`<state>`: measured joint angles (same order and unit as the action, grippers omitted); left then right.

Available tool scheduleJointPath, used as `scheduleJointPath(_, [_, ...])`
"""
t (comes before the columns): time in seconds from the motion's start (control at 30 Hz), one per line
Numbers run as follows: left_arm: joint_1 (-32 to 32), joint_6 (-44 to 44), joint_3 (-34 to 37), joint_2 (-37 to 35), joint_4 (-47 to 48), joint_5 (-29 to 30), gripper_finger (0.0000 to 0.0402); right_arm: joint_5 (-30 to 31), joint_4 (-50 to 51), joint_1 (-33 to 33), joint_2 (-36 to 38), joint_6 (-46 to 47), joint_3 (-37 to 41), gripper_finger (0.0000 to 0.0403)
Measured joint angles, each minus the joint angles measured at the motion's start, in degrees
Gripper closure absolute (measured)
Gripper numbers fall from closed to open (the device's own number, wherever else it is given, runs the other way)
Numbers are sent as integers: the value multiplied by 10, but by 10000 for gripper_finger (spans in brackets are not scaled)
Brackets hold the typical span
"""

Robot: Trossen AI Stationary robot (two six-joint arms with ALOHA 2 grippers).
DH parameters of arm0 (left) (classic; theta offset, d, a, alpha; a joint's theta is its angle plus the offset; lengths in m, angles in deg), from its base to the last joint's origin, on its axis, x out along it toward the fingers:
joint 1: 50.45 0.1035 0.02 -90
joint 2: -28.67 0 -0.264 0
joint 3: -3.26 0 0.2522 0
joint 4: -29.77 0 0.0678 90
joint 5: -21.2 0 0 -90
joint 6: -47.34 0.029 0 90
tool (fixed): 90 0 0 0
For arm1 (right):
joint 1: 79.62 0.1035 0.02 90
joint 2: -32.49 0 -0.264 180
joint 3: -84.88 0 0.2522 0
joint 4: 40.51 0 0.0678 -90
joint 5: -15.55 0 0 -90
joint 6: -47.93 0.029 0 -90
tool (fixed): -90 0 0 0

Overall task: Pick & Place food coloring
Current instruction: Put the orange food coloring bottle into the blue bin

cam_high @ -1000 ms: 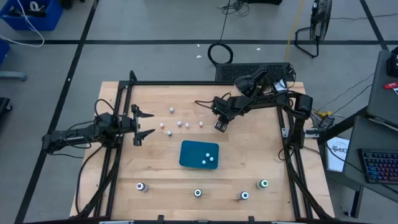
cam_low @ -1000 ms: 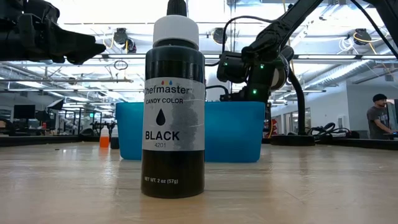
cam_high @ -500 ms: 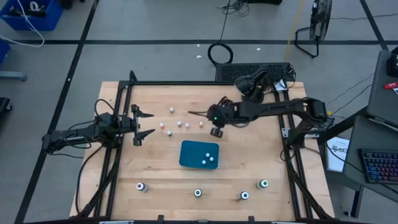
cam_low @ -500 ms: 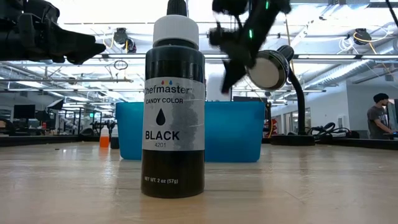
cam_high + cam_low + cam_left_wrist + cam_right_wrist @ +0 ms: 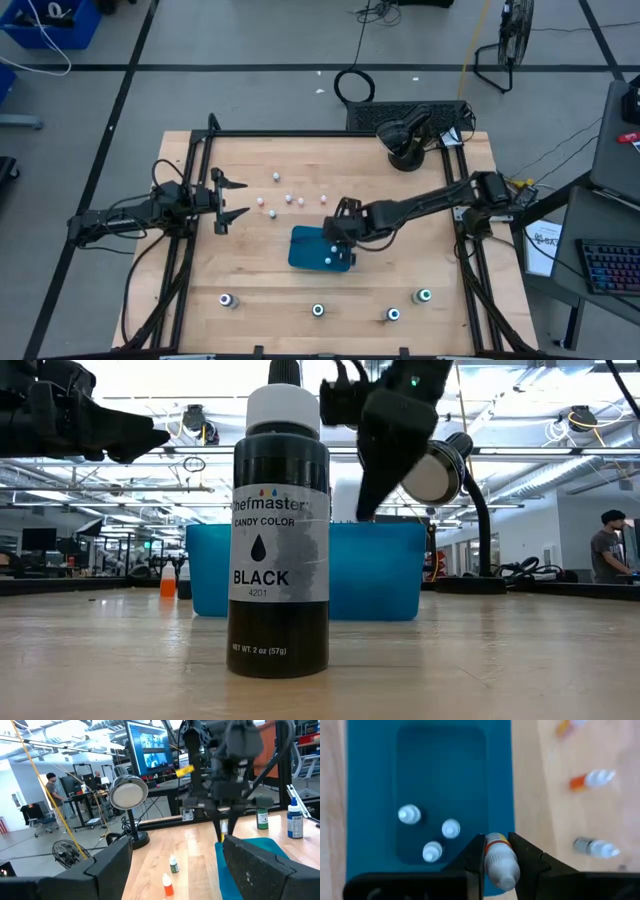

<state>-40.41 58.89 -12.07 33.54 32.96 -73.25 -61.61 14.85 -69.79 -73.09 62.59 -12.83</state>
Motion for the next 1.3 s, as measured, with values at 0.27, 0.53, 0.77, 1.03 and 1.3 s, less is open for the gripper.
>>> scheduleJointPath(0.27, [0,0,0,0,0,0,96,-65,1,4,-30,37,0,352])
scheduleJointPath(0.53, [0,0,0,0,0,0,96,-87,3,4,-70,36,0,352])
scheduleJointPath(0.77, [0,0,0,0,0,0,96,-87,-5,-5,-83,22,0,352])
scheduleJointPath(1.03, [0,0,0,0,0,0,96,-97,-6,-12,-85,25,0,347])
scheduleJointPath(1.3, [0,0,0,0,0,0,96,-102,-8,-12,-83,42,0,245])
